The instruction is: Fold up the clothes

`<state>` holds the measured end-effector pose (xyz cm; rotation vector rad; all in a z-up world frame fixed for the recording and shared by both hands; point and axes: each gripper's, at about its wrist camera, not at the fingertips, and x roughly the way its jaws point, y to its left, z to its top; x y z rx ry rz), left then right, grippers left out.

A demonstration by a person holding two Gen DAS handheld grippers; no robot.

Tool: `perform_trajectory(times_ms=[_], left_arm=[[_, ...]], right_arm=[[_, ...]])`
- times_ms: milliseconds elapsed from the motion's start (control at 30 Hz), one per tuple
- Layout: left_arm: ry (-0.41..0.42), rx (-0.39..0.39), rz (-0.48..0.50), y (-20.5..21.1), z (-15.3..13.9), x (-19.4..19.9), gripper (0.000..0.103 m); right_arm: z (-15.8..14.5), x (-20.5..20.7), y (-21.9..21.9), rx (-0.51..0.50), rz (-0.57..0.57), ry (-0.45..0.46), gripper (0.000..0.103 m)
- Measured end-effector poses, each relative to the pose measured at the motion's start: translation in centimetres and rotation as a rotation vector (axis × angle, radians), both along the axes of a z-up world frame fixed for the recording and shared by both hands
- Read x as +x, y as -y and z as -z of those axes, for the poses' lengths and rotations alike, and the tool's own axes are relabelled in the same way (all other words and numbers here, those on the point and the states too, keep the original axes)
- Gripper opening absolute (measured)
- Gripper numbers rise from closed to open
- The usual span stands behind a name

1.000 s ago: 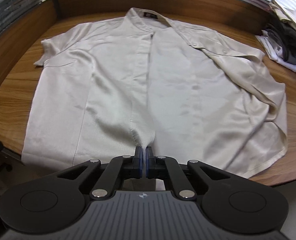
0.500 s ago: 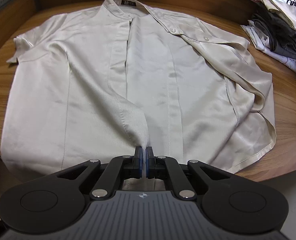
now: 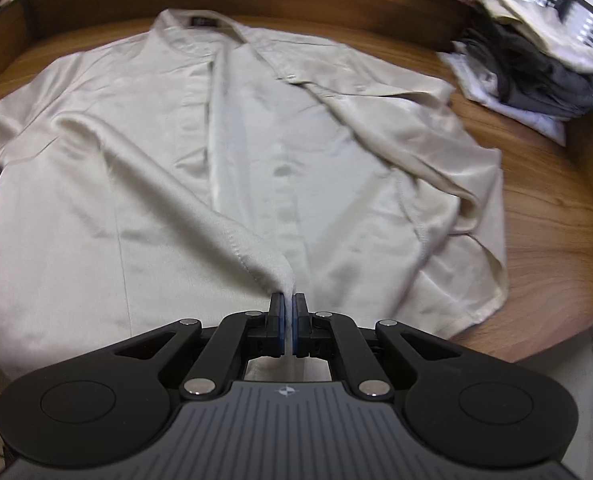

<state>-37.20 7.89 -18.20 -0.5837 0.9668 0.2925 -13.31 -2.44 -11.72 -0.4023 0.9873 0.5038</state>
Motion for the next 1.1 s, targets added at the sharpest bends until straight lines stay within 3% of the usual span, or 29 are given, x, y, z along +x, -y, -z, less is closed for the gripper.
perform_trajectory(times_ms=[333, 867, 900, 933, 967, 1100], left_arm=[[0.035, -0.019, 0.075, 1.6, -0.4, 0.9, 0.038], [0.008, -0.111, -0.035, 2.3, 2.9, 5.1, 0.038], [0.01, -0.118, -0.039, 2.4, 3.1, 5.3, 0.034], [0.014, -0.12, -0.045, 2.4, 3.2, 5.5, 0.014], [0.018, -0.121, -0.05, 2.5, 3.2, 5.6, 0.005], [0.025, -0.087, -0.075, 2.2, 2.1, 4.7, 0.004]], right_arm=[[-0.8, 1.5, 0.6, 0.006, 0.044, 0.034, 0.003], [1.4, 2.9, 0.8, -0.041, -0.058, -0.017, 0.004], [1.4, 2.9, 0.8, -0.042, -0.062, -0.02, 0.004], [1.5, 2.9, 0.7, -0.043, -0.067, -0.023, 0.004], [1.5, 2.9, 0.7, -0.044, -0.072, -0.026, 0.004], [1.5, 2.8, 0.7, -0.04, -0.089, -0.039, 0.004]])
